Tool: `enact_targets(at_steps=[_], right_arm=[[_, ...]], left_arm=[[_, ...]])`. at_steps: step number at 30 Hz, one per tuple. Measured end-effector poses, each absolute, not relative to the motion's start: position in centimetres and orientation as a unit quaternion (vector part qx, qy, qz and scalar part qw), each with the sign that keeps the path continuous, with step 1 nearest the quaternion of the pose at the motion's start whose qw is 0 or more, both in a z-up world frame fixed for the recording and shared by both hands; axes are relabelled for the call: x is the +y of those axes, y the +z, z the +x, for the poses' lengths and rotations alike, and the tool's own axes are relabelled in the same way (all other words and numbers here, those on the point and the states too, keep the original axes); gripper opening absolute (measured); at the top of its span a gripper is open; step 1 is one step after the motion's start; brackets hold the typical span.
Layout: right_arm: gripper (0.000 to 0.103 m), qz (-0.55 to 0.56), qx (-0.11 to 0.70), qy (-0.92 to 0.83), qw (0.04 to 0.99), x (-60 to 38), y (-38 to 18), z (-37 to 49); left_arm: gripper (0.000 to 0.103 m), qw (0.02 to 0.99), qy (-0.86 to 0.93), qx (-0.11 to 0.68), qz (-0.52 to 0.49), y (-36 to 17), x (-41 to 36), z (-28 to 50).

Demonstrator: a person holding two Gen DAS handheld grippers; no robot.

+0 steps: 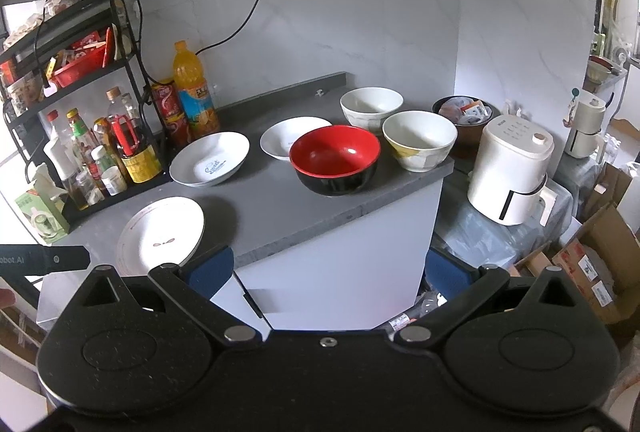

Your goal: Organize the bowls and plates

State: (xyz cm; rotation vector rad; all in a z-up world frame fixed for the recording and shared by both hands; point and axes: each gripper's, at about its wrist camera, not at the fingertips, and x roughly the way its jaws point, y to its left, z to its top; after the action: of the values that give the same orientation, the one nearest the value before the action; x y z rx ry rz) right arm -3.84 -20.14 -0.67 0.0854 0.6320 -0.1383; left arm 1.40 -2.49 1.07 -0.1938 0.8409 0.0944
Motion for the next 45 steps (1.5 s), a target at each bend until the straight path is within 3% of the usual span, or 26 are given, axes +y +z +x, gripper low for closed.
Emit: enact_targets(at_steps=[24,45], right_arm=[[0.103,0.059,0.315,-0.059,0.945,-21.4,-0.7,-2.5],[0.103,0.082,0.314,-0.086,0.942,-24.1,-1.2,5.2]], left_arm=[[0.102,0.903,0.05,0.418,-0.089,1.0,-2.7,2.5],[0.102,0.908,0.006,0.411,-0.081,0.7,-3.4,13.7]])
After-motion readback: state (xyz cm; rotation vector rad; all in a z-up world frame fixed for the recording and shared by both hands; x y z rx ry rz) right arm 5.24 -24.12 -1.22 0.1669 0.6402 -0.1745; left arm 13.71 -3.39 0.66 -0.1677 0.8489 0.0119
